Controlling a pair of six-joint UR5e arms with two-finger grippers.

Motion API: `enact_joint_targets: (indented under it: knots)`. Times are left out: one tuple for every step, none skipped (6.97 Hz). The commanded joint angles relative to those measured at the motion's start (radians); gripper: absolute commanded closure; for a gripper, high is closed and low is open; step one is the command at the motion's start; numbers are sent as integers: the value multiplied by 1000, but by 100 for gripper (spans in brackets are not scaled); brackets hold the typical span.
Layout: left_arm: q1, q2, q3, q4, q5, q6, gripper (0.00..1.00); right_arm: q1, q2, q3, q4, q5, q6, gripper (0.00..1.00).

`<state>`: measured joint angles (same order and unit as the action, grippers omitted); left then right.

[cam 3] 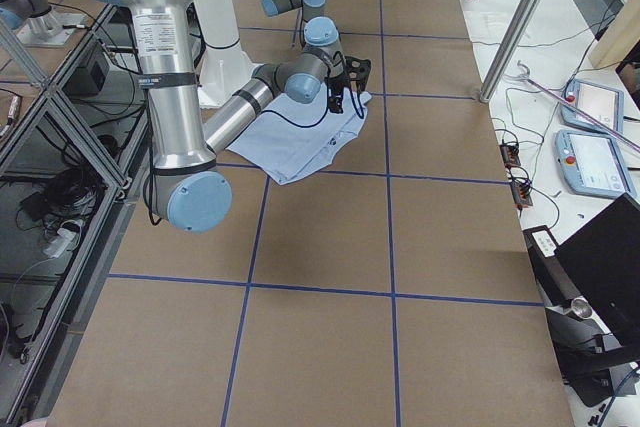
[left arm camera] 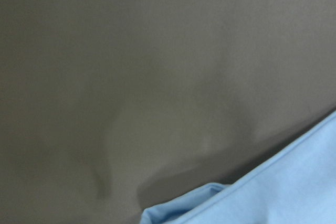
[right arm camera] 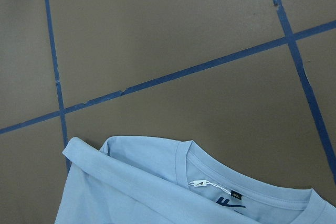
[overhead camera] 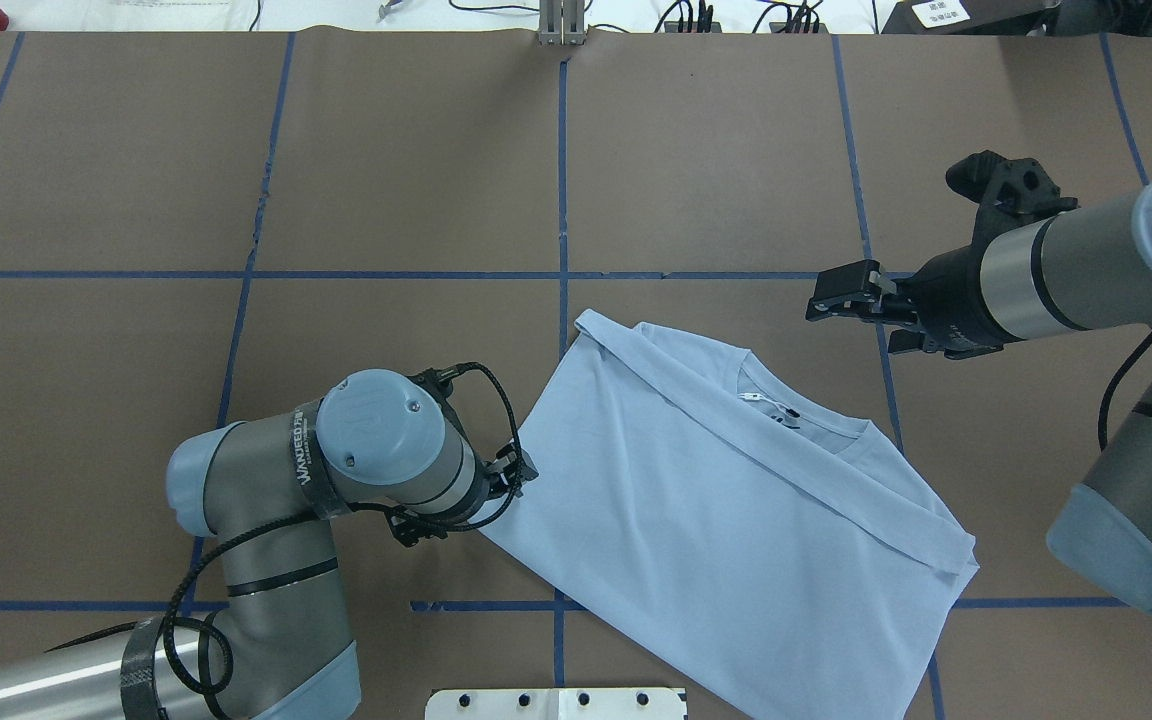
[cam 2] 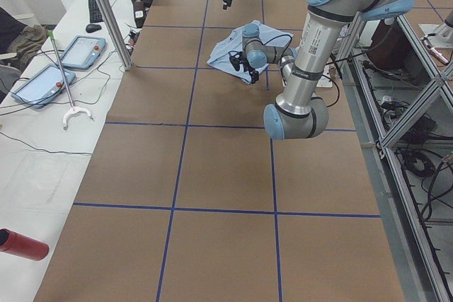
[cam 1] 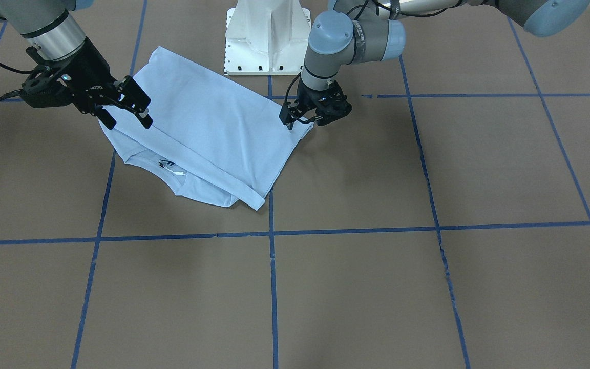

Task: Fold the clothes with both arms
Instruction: 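Release the shirt with the right gripper while the left gripper grasps its near corner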

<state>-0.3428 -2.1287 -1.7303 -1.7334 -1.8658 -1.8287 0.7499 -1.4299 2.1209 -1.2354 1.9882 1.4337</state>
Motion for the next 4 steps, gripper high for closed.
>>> enact_joint_targets:
  knots:
    - [7, 0, 3, 0, 14, 0, 26, 0, -3, 1, 1, 0, 1, 0]
    - [7, 0, 2, 0, 28, 0, 39, 0, -3, 1, 1, 0, 1, 0]
    - [4, -2, 2, 0, 30, 0, 51, 0, -3, 1, 1, 0, 1, 0]
    - [2, 1, -2, 0, 33, 3, 61, 0, -3, 1, -1, 0, 1, 0]
